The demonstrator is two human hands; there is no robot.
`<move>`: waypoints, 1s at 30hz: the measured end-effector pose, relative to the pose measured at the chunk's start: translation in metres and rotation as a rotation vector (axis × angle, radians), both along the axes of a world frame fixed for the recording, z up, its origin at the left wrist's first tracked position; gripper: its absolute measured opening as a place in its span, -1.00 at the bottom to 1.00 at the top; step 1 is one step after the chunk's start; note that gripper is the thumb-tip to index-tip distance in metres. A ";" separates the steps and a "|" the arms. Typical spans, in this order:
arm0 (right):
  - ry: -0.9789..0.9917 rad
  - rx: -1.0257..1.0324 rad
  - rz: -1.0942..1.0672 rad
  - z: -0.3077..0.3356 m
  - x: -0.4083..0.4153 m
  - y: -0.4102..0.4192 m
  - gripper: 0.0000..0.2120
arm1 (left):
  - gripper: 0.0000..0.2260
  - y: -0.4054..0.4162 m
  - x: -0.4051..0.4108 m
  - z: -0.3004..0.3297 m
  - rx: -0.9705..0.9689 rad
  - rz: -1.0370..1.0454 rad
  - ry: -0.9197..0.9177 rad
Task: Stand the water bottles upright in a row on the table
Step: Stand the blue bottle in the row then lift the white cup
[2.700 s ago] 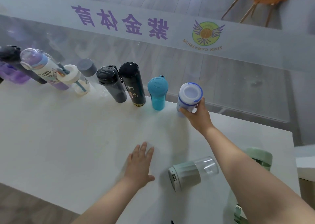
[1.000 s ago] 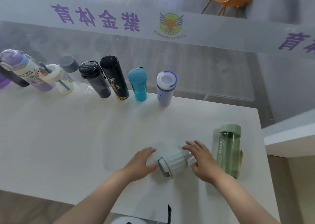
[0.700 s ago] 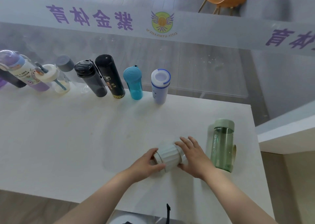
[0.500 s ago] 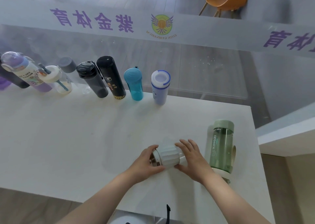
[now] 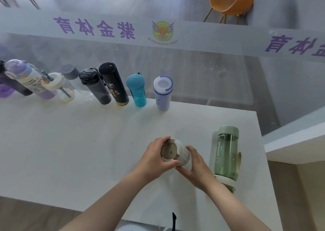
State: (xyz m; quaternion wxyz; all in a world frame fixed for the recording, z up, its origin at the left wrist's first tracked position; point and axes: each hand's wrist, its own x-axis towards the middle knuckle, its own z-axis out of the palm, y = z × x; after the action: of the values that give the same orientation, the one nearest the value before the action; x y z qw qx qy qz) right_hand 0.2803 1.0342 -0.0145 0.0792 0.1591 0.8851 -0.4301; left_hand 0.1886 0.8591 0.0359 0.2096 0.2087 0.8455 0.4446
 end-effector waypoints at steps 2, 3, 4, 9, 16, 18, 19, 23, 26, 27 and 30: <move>0.034 -0.027 0.000 0.005 -0.001 0.000 -0.25 | -0.25 0.005 -0.001 0.004 -0.041 -0.092 0.100; 0.070 -0.049 0.005 0.008 -0.002 -0.001 -0.26 | -0.25 0.008 -0.001 0.006 -0.059 -0.133 0.141; 0.107 -0.076 0.007 0.011 -0.003 -0.002 -0.27 | -0.24 0.011 -0.001 0.008 -0.077 -0.166 0.171; 0.192 -0.217 -0.080 0.020 0.001 -0.003 -0.33 | -0.24 0.024 -0.003 0.012 -0.116 -0.252 0.204; 0.186 -0.266 -0.190 0.012 0.011 -0.001 -0.32 | -0.26 0.021 -0.014 0.005 -0.151 -0.351 0.085; 0.179 -0.280 -0.203 0.011 0.010 -0.002 -0.32 | -0.27 0.015 -0.021 -0.001 -0.191 -0.358 0.063; 0.174 -0.284 -0.211 0.010 0.010 -0.002 -0.31 | -0.29 0.011 -0.025 -0.004 -0.219 -0.359 0.059; 0.148 -0.285 -0.236 0.004 0.000 0.002 -0.24 | -0.31 -0.007 -0.043 -0.021 -0.402 -0.356 0.084; 0.153 -0.285 -0.252 0.002 -0.015 0.010 -0.25 | -0.28 -0.021 -0.054 -0.036 -0.563 -0.330 0.019; 0.155 -0.286 -0.259 0.001 -0.022 0.013 -0.26 | -0.27 -0.025 -0.057 -0.041 -0.616 -0.332 -0.004; 0.147 -0.309 -0.288 0.001 -0.042 0.023 -0.31 | -0.19 -0.034 -0.059 -0.053 -0.791 -0.348 -0.009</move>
State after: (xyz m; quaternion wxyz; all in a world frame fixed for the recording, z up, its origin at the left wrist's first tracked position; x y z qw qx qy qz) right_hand 0.2380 1.0569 -0.0135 -0.0245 0.2379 0.7803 -0.5779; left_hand 0.1299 0.8247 -0.0168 0.3492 0.2500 0.9020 0.0453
